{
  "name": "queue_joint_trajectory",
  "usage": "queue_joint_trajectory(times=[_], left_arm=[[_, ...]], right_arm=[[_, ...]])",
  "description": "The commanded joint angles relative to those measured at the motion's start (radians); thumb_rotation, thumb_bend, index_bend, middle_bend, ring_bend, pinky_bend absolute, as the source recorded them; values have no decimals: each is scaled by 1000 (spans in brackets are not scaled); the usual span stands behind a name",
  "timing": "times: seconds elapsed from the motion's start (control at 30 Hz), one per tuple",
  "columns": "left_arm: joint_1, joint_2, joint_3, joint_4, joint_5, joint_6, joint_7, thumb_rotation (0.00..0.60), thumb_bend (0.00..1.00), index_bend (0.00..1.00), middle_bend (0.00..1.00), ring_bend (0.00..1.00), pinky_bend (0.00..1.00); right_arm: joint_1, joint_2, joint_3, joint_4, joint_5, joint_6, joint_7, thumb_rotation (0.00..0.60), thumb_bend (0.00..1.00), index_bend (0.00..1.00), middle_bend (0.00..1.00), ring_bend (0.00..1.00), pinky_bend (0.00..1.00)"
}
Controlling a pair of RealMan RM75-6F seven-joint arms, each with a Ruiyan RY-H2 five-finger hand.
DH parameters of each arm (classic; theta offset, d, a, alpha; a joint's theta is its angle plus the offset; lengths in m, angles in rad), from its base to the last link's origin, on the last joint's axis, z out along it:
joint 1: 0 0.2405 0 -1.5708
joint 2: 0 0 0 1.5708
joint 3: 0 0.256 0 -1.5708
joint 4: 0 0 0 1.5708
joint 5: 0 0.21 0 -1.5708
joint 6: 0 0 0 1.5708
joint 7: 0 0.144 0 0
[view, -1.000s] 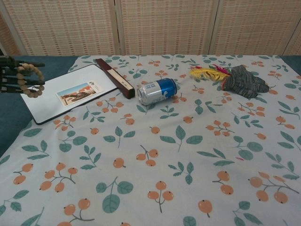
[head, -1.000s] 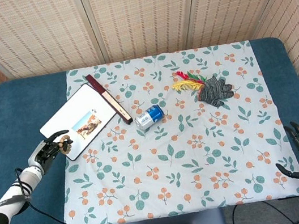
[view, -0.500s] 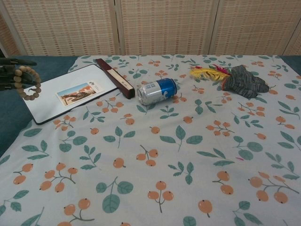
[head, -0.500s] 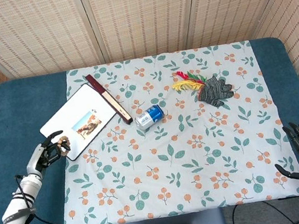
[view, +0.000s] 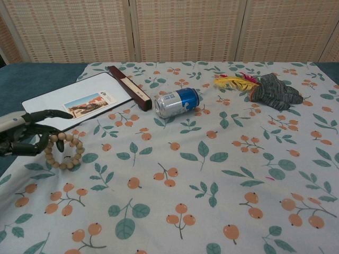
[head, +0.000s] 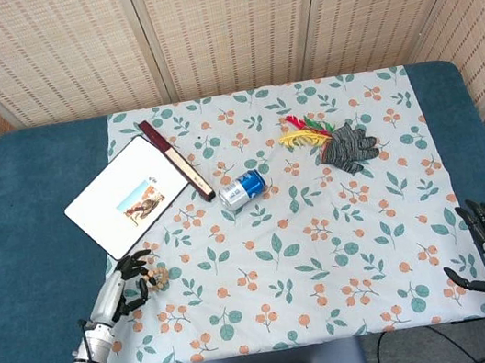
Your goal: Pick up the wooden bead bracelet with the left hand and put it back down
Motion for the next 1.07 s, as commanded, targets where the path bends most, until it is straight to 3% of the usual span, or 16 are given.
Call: queue_joint_trajectory(times=[0.03, 0.33, 0.4, 0.53, 0.67, 0.77, 0.87, 1.07], left_arm=[[-11, -56, 57, 67, 39, 46, 61, 600, 705, 129, 474, 186, 0], [-26, -103, 135, 174, 153, 221, 124, 600, 519, 56, 366, 169, 0], [-28, -91, 135, 163, 156, 251, 122, 600, 489, 50, 275, 133, 0], [-27, 18, 145, 83, 190, 308, 176, 600, 467, 2, 21, 7, 0], [57, 187, 182, -23, 256, 472, 367, 600, 466, 0, 0, 0, 0], [142, 254, 235, -63, 273, 580, 412, 600, 467, 0, 0, 0, 0], [167, 296, 263, -80, 270, 589, 475, 600, 463, 0, 0, 0, 0], [162, 304, 264, -84, 259, 584, 502, 600, 462, 0, 0, 0, 0]], right_arm=[[-1, 1, 0, -1, -1, 2, 1, 320, 188, 0, 0, 0, 0], [-1, 3, 1, 0, 2, 1, 3, 321, 188, 0, 0, 0, 0], [-2, 1, 4, 2, 1, 7, -2, 320, 188, 0, 0, 0, 0], [-8, -9, 15, 12, -2, 36, -10, 320, 188, 0, 0, 0, 0], [-17, -34, 36, 39, 3, 78, -28, 317, 185, 0, 0, 0, 0], [-18, -42, 40, 45, 10, 81, -38, 314, 182, 0, 0, 0, 0], [-15, -49, 41, 51, 5, 80, -60, 313, 182, 0, 0, 0, 0], [-12, -62, 31, 52, -7, 72, -85, 312, 182, 0, 0, 0, 0]])
